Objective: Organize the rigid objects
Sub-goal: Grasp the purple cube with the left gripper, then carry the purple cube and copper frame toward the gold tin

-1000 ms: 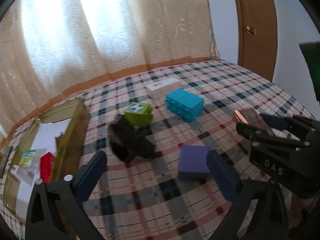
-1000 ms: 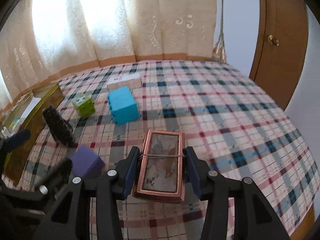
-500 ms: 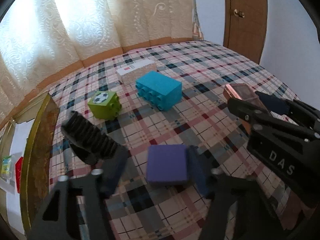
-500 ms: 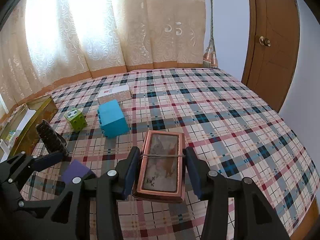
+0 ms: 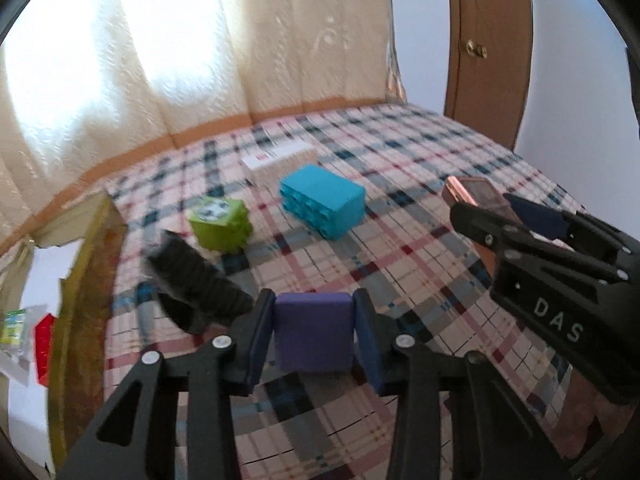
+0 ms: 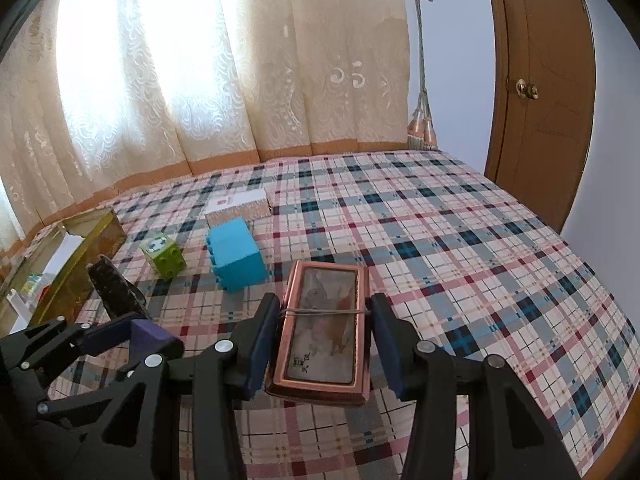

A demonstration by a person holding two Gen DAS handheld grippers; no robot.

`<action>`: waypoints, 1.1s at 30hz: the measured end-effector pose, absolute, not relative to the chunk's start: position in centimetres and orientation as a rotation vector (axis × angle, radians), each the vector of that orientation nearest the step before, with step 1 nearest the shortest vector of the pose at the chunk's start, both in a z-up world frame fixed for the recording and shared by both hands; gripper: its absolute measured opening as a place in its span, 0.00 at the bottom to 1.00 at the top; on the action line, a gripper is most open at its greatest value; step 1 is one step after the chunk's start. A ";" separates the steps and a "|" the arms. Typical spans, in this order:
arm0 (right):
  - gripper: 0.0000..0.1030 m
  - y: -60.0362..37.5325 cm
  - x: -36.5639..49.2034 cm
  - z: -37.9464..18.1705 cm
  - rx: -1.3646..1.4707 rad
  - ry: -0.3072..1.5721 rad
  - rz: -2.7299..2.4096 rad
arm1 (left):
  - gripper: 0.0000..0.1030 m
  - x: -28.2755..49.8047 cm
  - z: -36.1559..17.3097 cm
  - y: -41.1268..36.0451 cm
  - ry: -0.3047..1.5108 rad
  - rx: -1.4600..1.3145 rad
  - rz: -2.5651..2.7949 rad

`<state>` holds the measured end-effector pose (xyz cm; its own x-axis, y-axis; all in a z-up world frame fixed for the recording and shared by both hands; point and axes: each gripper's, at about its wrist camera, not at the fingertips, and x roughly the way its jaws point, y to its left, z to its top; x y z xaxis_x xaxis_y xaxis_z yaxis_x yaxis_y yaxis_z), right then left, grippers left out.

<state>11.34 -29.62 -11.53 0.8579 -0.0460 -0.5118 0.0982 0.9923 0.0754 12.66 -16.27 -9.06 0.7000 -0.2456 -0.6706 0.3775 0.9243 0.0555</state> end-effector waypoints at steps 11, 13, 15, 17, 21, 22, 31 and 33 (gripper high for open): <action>0.48 -28.6 11.2 -11.3 0.080 0.512 -0.069 | 0.38 12.2 -8.4 -13.9 0.669 0.140 -0.322; 0.48 -28.5 11.2 -11.3 0.079 0.511 -0.068 | 0.38 12.1 -8.4 -13.5 0.669 0.131 -0.325; 0.48 -28.5 11.2 -11.2 0.081 0.509 -0.064 | 0.38 12.0 -8.4 -13.3 0.668 0.121 -0.326; 0.48 -28.5 11.1 -11.2 0.081 0.505 -0.062 | 0.38 12.0 -8.3 -13.0 0.664 0.107 -0.325; 0.48 -28.4 10.8 -11.0 0.083 0.486 -0.059 | 0.38 11.6 -8.1 -12.4 0.643 0.091 -0.318; 0.48 -28.4 10.6 -11.0 0.083 0.477 -0.057 | 0.38 11.5 -8.1 -12.3 0.638 0.090 -0.314; 0.48 -27.1 9.9 -10.4 0.075 0.427 -0.032 | 0.38 10.6 -7.5 -11.4 0.579 0.079 -0.273; 0.48 -26.8 9.9 -10.4 0.071 0.420 -0.026 | 0.38 10.4 -7.3 -11.2 0.562 0.079 -0.261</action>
